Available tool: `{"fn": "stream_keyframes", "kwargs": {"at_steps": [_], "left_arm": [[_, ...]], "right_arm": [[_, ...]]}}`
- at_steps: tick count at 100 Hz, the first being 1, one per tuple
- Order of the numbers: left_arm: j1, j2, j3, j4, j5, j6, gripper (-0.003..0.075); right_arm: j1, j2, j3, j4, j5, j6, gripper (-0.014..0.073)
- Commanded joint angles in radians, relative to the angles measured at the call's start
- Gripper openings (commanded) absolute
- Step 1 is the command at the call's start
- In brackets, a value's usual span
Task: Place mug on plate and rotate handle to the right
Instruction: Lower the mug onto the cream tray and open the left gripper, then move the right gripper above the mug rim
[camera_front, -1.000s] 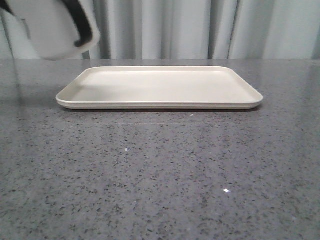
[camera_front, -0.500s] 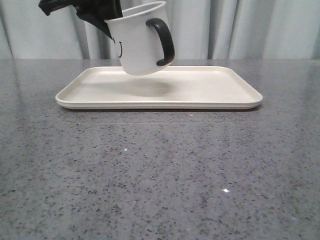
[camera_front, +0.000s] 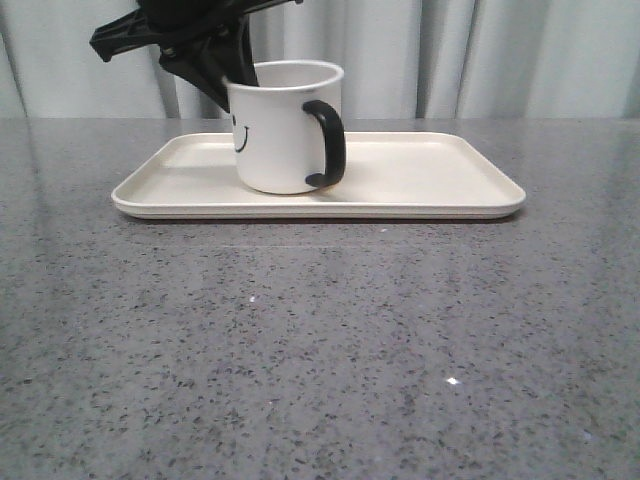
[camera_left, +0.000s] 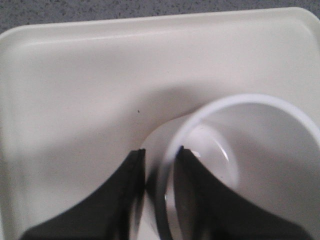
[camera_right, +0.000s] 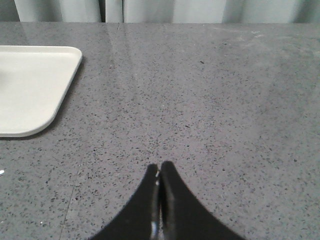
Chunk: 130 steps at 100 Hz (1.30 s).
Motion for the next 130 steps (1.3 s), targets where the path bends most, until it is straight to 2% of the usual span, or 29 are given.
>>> {"fn": "stream_keyframes", "kwargs": {"at_steps": [1, 10, 19, 52, 67, 90, 107, 119, 130], "left_arm": [[-0.009, -0.051, -0.036, -0.012, -0.052, -0.003, 0.0294], [-0.009, -0.051, -0.036, -0.012, -0.049, -0.003, 0.0375], [-0.009, -0.051, -0.036, -0.012, -0.038, -0.003, 0.0407], [-0.011, -0.155, -0.031, 0.001, -0.062, 0.034, 0.041], [-0.011, -0.257, 0.026, 0.057, -0.087, 0.034, 0.0406], [-0.011, -0.484, 0.234, 0.084, -0.225, 0.034, 0.0303], [-0.011, -0.647, 0.385, 0.086, -0.237, 0.068, 0.0218], [-0.011, -0.747, 0.463, 0.088, -0.237, 0.079, 0.015], [-0.011, -0.834, 0.527, 0.088, -0.237, 0.079, 0.0081]], "right_arm": [[-0.003, 0.019, -0.038, -0.004, -0.083, -0.006, -0.0061], [-0.003, 0.019, -0.038, -0.004, -0.083, -0.006, -0.0061], [-0.003, 0.019, -0.038, -0.004, -0.083, -0.006, -0.0061], [-0.001, 0.019, -0.042, -0.004, -0.096, -0.006, -0.0061], [0.042, 0.023, -0.079, -0.005, -0.072, -0.007, -0.006], [0.132, 0.101, -0.156, -0.037, -0.022, -0.007, -0.0057], [0.191, 0.182, -0.238, -0.037, -0.02, -0.007, -0.0049], [0.226, 0.274, -0.311, -0.037, 0.011, -0.007, 0.0028], [0.258, 0.364, -0.388, -0.037, 0.058, -0.007, 0.0141]]}}
